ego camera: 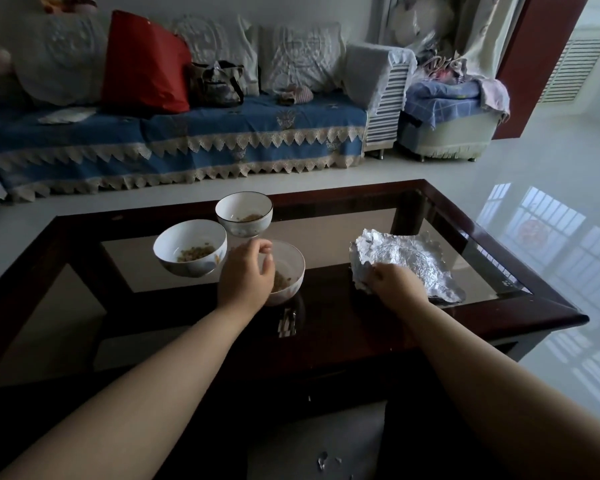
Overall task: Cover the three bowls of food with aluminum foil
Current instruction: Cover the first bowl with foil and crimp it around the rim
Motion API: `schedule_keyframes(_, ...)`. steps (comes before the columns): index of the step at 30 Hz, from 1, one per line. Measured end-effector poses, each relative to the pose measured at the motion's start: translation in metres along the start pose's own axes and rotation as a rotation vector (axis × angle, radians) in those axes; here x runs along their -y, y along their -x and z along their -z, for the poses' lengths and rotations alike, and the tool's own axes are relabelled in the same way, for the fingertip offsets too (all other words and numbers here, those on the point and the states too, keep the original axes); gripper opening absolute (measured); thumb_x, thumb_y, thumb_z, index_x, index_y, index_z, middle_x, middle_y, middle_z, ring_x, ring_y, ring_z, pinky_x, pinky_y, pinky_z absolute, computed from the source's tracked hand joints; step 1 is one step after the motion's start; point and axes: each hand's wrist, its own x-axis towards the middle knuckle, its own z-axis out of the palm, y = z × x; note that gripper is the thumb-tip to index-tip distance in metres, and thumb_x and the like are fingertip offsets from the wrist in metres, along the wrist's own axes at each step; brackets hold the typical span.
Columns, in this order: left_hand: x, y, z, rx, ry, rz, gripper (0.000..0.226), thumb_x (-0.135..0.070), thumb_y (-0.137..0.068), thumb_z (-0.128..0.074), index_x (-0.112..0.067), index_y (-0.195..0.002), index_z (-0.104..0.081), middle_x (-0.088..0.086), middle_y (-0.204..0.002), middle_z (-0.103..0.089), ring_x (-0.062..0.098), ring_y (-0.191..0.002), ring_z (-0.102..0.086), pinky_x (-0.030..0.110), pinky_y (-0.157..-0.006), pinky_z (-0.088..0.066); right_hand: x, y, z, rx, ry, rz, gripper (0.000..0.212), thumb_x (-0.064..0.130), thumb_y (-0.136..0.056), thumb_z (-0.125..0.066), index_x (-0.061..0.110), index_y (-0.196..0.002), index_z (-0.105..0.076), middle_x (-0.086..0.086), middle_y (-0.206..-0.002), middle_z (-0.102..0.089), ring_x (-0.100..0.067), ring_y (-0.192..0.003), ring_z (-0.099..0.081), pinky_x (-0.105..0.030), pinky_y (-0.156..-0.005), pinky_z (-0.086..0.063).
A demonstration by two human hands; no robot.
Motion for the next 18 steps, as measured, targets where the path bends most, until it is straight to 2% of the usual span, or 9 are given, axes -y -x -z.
schedule_keyframes(2,0.013,0.005,0.003,-0.088,-0.066,0.004,0.026,-0.015,-0.085,-0.063,-0.007,-0.110,-0.061,0.011,-0.107,-0.066,0.029,-0.100,-0.059,0.040,-0.087,-0.047,0.001,0.001,0.004,-0.136,0.007,0.002,0.034,0.037,-0.100,-0.041,0.016,-0.085,-0.062,-0.007,-0.073,-0.062,-0.026,-0.067,-0.057,-0.030,-0.057,-0.044)
schedule_keyframes(5,0.024,-0.001,0.005,-0.100,0.006,0.294,0.040,-0.021,-0.086,-0.063,-0.006,-0.122,-0.054,0.016,-0.122,-0.059,0.032,-0.115,-0.053,0.043,-0.096,-0.043,0.003,0.005,0.007,-0.301,0.012,0.013,0.031,0.035,-0.101,-0.041,0.015,-0.102,-0.066,-0.011,-0.079,-0.068,-0.028,-0.067,-0.058,-0.029,-0.056,-0.039)
schedule_keyframes(8,0.029,-0.004,0.006,0.017,-0.025,0.439,0.050,-0.025,-0.087,-0.061,-0.009,-0.132,-0.046,0.015,-0.134,-0.051,0.032,-0.125,-0.045,0.044,-0.101,-0.039,0.006,0.006,0.010,-0.414,-0.036,0.015,0.029,0.032,-0.100,-0.044,0.014,-0.107,-0.067,-0.012,-0.085,-0.071,-0.029,-0.072,-0.061,-0.029,-0.057,-0.034)
schedule_keyframes(10,0.031,-0.003,0.008,0.113,-0.004,0.539,0.057,-0.023,-0.088,-0.060,-0.010,-0.139,-0.039,0.015,-0.141,-0.043,0.032,-0.130,-0.040,0.042,-0.104,-0.036,0.009,0.007,0.011,-0.609,-0.019,0.151,0.020,0.022,-0.096,-0.055,0.014,-0.107,-0.070,-0.010,-0.092,-0.074,-0.030,-0.081,-0.069,-0.029,-0.059,-0.044)
schedule_keyframes(12,0.031,-0.004,0.008,0.210,0.121,0.668,0.065,-0.018,-0.089,-0.058,-0.011,-0.146,-0.029,0.013,-0.147,-0.037,0.033,-0.131,-0.040,0.039,-0.104,-0.036,0.011,0.006,0.011,-0.822,0.065,0.308,0.017,0.013,-0.088,-0.066,0.014,-0.103,-0.073,-0.006,-0.097,-0.075,-0.026,-0.089,-0.072,-0.030,-0.070,-0.052)
schedule_keyframes(14,0.032,-0.004,0.008,0.281,0.186,0.724,0.071,-0.014,-0.088,-0.058,-0.015,-0.149,-0.022,0.012,-0.146,-0.040,0.033,-0.129,-0.044,0.037,-0.103,-0.039,0.014,0.004,0.012,-0.969,0.105,0.389,0.018,0.011,-0.086,-0.069,0.015,-0.103,-0.073,-0.005,-0.102,-0.075,-0.021,-0.097,-0.071,-0.031,-0.084,-0.047)
schedule_keyframes(18,0.028,0.000,0.010,0.302,0.195,0.654,0.051,-0.005,-0.087,-0.054,-0.013,-0.136,-0.045,0.012,-0.130,-0.055,0.031,-0.117,-0.052,0.029,-0.088,-0.040,0.028,0.005,0.017,-1.154,0.104,0.481,0.015,0.015,-0.093,-0.062,0.015,-0.104,-0.072,-0.003,-0.105,-0.074,-0.021,-0.100,-0.070,-0.035,-0.088,-0.042)
